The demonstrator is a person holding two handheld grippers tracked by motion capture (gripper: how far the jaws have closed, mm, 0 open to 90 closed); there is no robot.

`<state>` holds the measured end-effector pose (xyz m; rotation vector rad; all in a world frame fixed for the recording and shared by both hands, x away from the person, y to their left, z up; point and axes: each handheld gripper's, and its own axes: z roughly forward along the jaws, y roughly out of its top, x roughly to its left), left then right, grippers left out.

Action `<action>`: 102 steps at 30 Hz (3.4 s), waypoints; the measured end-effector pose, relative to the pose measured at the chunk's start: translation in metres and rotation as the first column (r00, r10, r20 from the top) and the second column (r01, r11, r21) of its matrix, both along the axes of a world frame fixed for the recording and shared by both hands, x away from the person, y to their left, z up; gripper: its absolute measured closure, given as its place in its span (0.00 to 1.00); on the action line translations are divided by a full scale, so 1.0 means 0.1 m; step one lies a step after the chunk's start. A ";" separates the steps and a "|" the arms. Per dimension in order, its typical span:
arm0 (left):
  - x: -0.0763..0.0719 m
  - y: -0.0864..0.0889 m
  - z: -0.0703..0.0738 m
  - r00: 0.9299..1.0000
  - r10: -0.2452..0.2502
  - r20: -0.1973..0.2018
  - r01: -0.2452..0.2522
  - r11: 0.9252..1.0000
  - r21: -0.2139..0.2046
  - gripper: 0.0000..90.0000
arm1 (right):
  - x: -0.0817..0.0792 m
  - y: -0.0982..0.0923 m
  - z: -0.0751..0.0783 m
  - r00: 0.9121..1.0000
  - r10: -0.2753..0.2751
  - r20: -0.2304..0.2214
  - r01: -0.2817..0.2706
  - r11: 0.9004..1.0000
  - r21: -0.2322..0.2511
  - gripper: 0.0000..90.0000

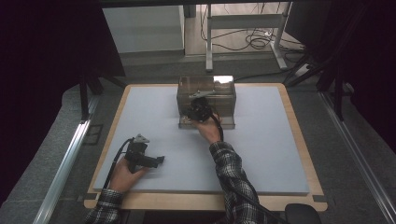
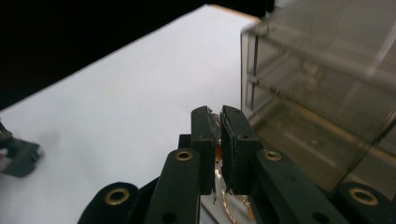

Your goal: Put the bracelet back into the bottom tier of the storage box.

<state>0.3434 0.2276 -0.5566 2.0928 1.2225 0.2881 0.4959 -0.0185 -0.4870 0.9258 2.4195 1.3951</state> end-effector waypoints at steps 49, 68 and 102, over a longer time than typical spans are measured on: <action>0.00 0.00 0.00 1.000 -0.001 -0.003 0.001 1.000 0.003 0.00 | -0.11 -0.32 -0.13 0.999 -0.051 -0.008 0.050 0.992 -0.113 0.64; 0.00 0.00 0.00 1.000 -0.001 -0.003 0.001 1.000 0.003 0.00 | -0.28 -0.32 0.02 1.000 0.003 0.014 0.000 0.985 -0.175 0.48; 0.00 0.00 0.00 1.000 0.000 -0.003 0.000 1.000 0.001 0.00 | -0.51 -0.69 0.07 0.999 -0.040 -0.021 0.034 0.969 -0.244 0.24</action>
